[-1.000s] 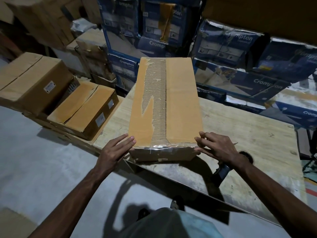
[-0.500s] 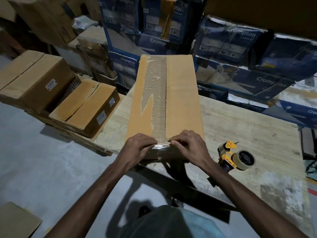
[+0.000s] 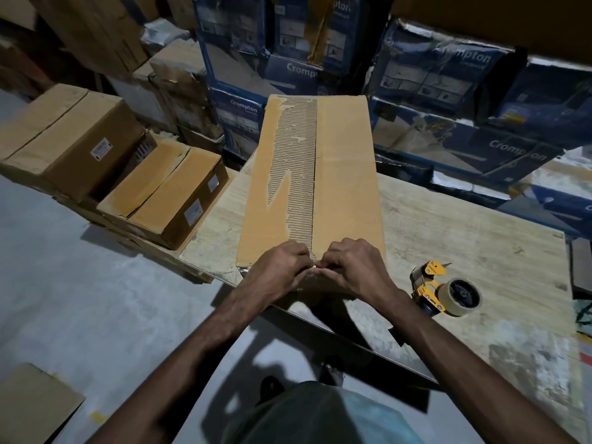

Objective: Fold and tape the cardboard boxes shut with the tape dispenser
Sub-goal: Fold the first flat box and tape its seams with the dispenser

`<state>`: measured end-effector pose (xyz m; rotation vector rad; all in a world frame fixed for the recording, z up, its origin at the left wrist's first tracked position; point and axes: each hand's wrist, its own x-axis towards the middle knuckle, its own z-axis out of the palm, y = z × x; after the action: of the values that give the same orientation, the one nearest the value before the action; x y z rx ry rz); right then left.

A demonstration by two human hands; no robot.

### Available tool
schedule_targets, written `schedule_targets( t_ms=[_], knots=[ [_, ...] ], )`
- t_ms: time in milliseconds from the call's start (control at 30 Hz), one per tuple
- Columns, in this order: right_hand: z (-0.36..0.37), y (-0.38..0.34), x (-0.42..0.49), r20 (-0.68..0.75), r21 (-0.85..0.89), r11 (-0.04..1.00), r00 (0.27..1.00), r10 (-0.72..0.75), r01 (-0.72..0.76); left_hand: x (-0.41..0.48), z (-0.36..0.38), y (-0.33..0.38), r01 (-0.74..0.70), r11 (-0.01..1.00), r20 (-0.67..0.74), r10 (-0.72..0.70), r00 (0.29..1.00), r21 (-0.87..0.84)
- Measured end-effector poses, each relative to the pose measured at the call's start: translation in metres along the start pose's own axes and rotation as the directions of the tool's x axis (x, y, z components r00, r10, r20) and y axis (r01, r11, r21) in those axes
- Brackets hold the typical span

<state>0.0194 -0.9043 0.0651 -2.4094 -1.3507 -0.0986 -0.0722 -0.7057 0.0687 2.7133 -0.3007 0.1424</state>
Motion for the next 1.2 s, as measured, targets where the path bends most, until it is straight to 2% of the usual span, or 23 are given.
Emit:
schedule_targets(
  t_ms=[67, 167, 333, 433, 667, 800, 967, 1067, 1200],
  knots=[
    [-0.002, -0.002, 0.003, 0.018, -0.058, 0.998, 1.000, -0.015, 0.016, 0.004, 0.001, 0.002, -0.004, 0.999, 0.038, 0.003, 0.999, 0.032],
    [-0.003, -0.006, 0.009, 0.070, -0.062, 0.997, 0.996, 0.046, -0.041, 0.009, 0.000, 0.007, 0.036, 0.999, 0.062, -0.037, 0.997, 0.021],
    [-0.005, -0.013, 0.021, 0.180, 0.001, 0.975, 0.959, 0.217, -0.221, 0.026, -0.001, 0.015, 0.222, 0.975, 0.097, -0.220, 0.971, -0.008],
    [0.002, -0.016, 0.027, 0.179, -0.004, 0.955, 0.939, 0.293, -0.297, 0.032, 0.003, 0.017, 0.316, 0.949, 0.095, -0.313, 0.945, -0.020],
    [-0.003, -0.003, 0.019, 0.207, 0.055, 0.945, 0.929, 0.306, -0.324, 0.017, 0.000, 0.007, 0.369, 0.907, 0.104, -0.355, 0.929, -0.201],
    [-0.017, 0.021, -0.002, 0.197, 0.040, 0.927, 0.912, 0.360, -0.374, 0.005, -0.010, -0.010, 0.464, 0.870, 0.075, -0.458, 0.886, -0.166],
    [-0.024, 0.040, -0.021, 0.131, -0.035, 0.903, 0.894, 0.430, -0.429, -0.008, -0.020, -0.024, 0.471, 0.882, 0.031, -0.470, 0.882, -0.020],
    [-0.023, 0.051, -0.029, 0.128, 0.060, 0.882, 0.880, 0.457, -0.467, -0.017, -0.025, -0.037, 0.478, 0.878, 0.019, -0.479, 0.878, 0.033],
    [-0.025, 0.069, -0.033, 0.227, 0.343, 0.853, 0.916, 0.332, -0.394, -0.026, -0.035, -0.056, 0.474, 0.880, 0.075, -0.476, 0.876, 0.045]
  ],
)
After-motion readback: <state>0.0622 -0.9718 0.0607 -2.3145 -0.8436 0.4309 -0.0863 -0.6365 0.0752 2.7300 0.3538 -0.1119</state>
